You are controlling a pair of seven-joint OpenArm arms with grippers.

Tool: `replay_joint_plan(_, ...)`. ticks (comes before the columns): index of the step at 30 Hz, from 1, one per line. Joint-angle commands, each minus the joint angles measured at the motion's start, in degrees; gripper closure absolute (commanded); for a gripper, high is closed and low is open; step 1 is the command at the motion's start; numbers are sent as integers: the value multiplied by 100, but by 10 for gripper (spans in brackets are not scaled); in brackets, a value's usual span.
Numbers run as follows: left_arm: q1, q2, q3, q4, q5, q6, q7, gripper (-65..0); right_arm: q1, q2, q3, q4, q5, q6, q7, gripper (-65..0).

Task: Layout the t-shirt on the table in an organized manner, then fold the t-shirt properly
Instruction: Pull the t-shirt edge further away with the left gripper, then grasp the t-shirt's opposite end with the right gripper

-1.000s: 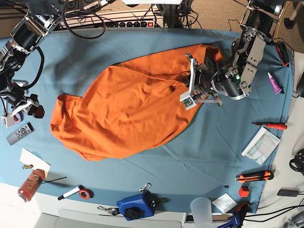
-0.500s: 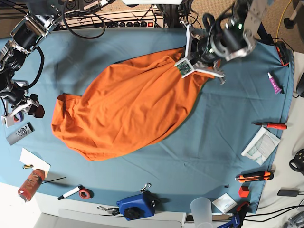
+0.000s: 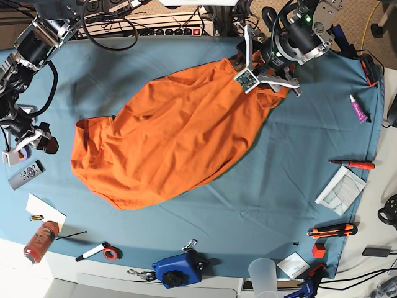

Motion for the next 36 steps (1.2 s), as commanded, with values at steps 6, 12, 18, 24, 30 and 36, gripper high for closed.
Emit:
replay_joint_plan(6,81,-15,-11,103,-15,-90,-81,-289,109,146,26,92,144,42,96,-238)
replay_joint_plan(12,83,-15,-11,103,-17,-87,-74,0,109,146,26,92,144,39,96,-238)
replay_joint_plan(18,140,-15,-11,103,-20,31,122,0,109,146,26,92,142,39,109,-238)
replay_joint_plan(24,769,-15,-11,103,-546,-13,227,0,107,144,26,92,144,42,-35,-238)
replay_joint_plan(30,1320,-15,-11,103,-299,-87,232,0,-186,144,26,92,511,173,-369,-238)
replay_joint_plan(36,1318,-17,-11,103,511,203,245,0,-872,142,-247,92,894,244,-369,-238)
